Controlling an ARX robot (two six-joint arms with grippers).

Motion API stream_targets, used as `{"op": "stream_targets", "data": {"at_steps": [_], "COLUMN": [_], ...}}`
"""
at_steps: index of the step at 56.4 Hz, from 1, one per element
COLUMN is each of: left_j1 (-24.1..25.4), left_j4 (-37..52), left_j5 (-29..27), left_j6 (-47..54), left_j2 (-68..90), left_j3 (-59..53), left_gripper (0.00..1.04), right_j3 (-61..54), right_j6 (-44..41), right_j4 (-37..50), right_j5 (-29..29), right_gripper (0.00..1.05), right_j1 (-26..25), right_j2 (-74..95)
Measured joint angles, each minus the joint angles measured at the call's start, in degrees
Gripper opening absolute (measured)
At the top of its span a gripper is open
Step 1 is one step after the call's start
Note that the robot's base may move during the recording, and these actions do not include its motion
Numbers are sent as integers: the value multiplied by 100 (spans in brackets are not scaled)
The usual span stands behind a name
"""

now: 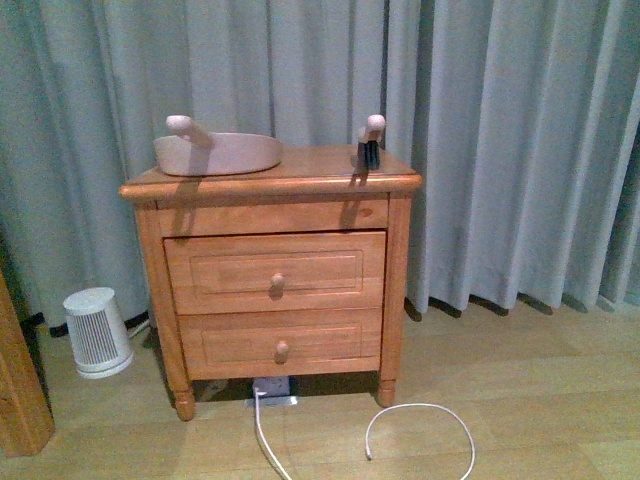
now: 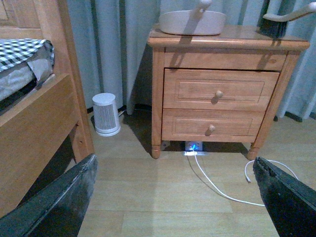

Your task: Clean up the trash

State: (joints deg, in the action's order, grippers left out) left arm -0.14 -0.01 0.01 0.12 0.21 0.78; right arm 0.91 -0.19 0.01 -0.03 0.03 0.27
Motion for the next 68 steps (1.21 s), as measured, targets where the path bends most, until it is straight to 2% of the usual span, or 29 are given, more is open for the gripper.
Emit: {"op": "stream_targets", "data": {"at_steps": [68], "left_j1": [0], "left_j4": [0], "left_j5": [0], "left_j6": [0], "left_j2": [0], "left_j3": [0], "left_gripper": [97], "right_j3": [0], "right_j6": [0], "right_j4": [2], "right_j5": [0], "right_gripper": [97], "right_j1": [0], "right_j2": [0]}}
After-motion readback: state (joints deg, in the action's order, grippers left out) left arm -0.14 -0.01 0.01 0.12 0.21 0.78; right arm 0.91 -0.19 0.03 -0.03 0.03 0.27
